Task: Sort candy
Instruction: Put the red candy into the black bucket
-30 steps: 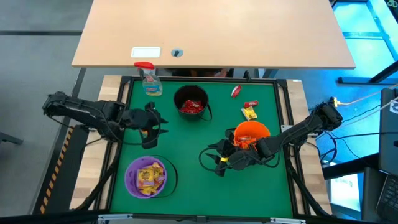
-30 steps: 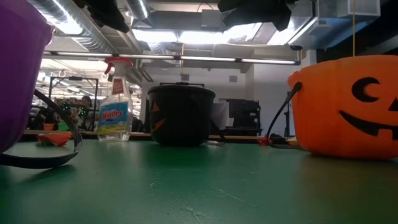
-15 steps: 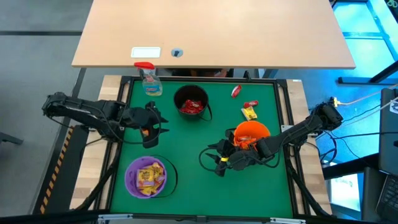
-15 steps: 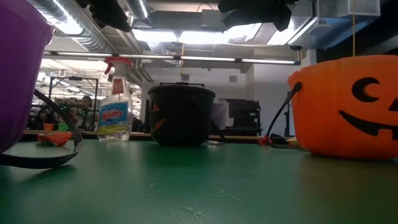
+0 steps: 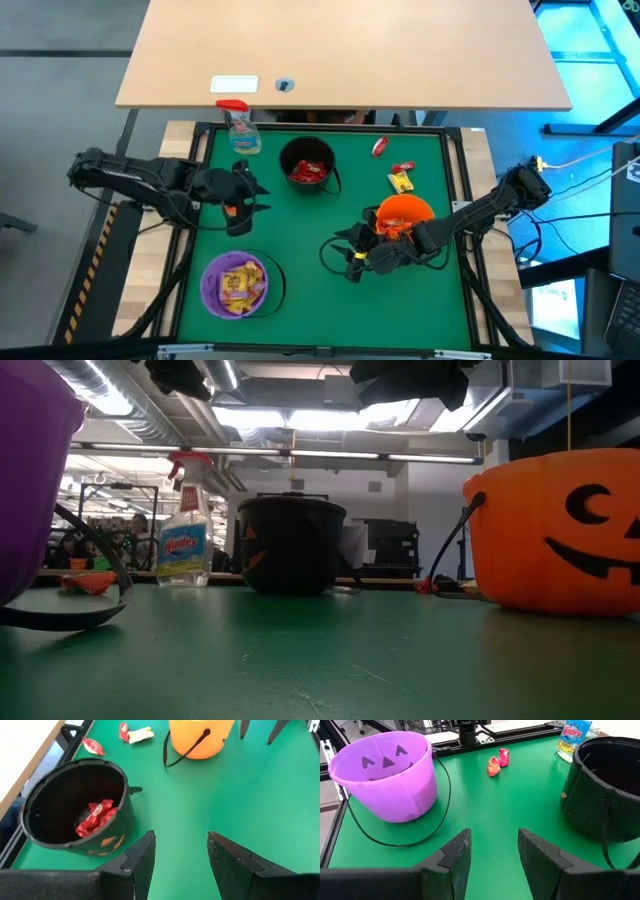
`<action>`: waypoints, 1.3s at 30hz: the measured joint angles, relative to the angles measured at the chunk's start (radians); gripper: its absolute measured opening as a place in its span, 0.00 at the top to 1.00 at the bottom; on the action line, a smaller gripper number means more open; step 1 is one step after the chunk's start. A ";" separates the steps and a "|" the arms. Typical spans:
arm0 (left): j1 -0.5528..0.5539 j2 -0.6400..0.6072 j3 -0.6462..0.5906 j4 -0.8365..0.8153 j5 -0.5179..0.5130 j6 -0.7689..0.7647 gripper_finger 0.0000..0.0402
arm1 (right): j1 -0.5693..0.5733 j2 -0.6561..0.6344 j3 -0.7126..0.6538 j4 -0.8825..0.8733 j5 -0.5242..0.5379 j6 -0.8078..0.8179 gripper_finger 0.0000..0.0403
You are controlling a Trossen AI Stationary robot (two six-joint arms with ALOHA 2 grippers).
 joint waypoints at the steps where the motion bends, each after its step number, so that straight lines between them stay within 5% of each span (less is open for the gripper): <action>1: 0.000 0.000 0.006 0.000 0.000 0.003 0.58 | 0.000 0.000 0.000 0.001 0.000 0.000 0.61; 17: 0.014 -0.058 0.010 0.000 -0.030 0.031 0.58 | 0.000 0.001 0.000 -0.005 0.000 0.000 0.61; 26: 0.068 -0.186 -0.118 0.057 -0.007 -0.013 0.58 | -0.007 -0.006 0.000 -0.079 -0.003 0.000 0.61; 39: 0.123 -0.244 -0.169 0.182 0.010 -0.023 0.58 | -0.164 -0.210 0.001 -0.340 -0.064 -0.007 0.61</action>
